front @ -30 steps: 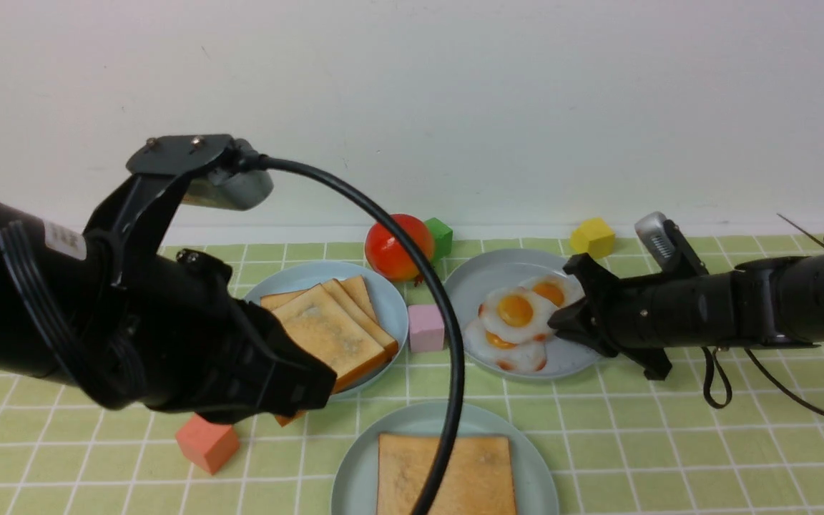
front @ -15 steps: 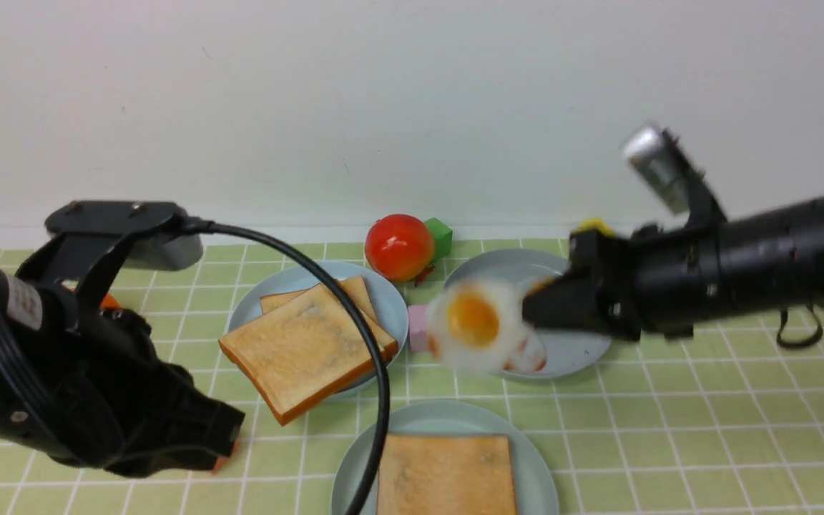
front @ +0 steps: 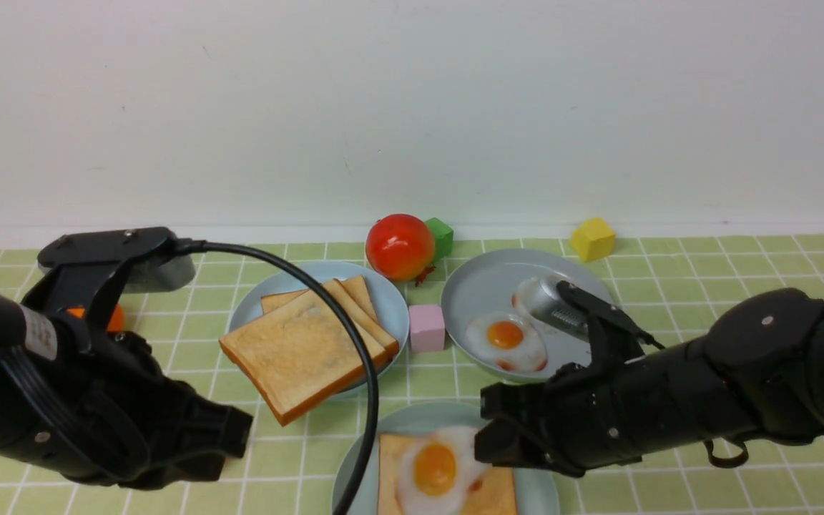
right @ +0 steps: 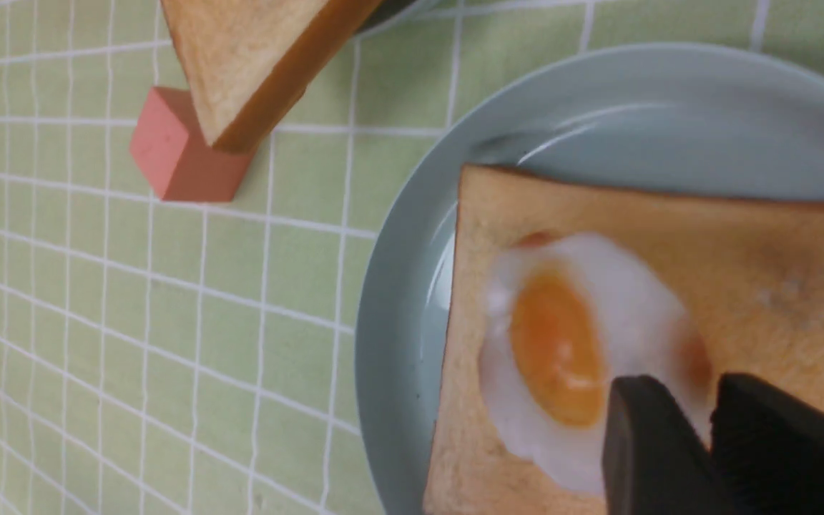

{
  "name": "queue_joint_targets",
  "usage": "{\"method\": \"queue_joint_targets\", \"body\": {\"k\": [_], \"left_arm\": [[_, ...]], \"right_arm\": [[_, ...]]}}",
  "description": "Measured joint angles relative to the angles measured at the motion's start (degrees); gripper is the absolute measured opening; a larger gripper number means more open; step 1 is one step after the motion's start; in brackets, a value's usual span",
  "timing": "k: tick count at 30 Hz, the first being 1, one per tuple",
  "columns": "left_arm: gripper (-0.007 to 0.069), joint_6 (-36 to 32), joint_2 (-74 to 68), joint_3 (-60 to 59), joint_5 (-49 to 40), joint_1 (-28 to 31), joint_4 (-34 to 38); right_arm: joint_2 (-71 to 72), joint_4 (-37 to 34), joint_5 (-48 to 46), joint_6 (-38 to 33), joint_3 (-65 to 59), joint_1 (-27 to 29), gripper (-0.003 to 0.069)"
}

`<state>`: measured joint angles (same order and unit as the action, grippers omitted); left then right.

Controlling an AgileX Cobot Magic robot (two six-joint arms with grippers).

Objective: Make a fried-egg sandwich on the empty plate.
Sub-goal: Use the right arm to place the fried egg on the slice of bread in the middle, then use the left arm to grab a slice of bread

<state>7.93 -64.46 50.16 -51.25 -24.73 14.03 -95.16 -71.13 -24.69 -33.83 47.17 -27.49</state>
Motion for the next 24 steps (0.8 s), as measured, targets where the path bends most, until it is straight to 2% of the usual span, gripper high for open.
{"method": "queue_joint_targets", "body": {"k": [5,7,9,10,13,15,19,23,24], "left_arm": [[0.003,1.35,0.0,0.0,0.13,0.0,0.0],[0.0034,3.27,0.0,0.0,0.52,0.0,-0.4],[0.0036,4.57,0.0,0.0,1.0,0.0,-0.9],[0.0037,7.01,-0.15,0.0,2.51,0.0,-1.83],[0.0039,11.79,-0.89,0.0,6.68,0.0,-3.59],[0.0041,17.2,-2.9,0.0,11.29,0.88,-4.98],[0.0074,23.93,-9.25,0.12,16.11,5.44,-5.72],[0.0122,21.79,-15.43,1.86,15.05,11.28,-2.13],[0.0153,18.63,-17.91,2.92,14.41,13.82,1.01]], "right_arm": [[2.99,5.69,-3.19,-1.44,0.0,0.44,0.0424],[6.03,9.07,-5.91,-1.84,0.16,1.35,0.0479],[8.06,11.55,-7.9,-1.84,0.76,2.1,0.05],[11.79,16.21,-12.12,-1.28,2.82,3.63,0.0521],[15.9,24.88,-20.14,2.5,8.09,5.3,0.0529],[19.59,33.94,-26.19,9.66,13.64,5.86,0.0531],[26.17,47.18,-28.88,18.21,18.86,4.55,0.0532],[31.93,53.2,-26.97,18.99,18.49,1.05,0.0532],[34.1,54.71,-25.81,18.51,17.64,-0.67,0.0532]]}}
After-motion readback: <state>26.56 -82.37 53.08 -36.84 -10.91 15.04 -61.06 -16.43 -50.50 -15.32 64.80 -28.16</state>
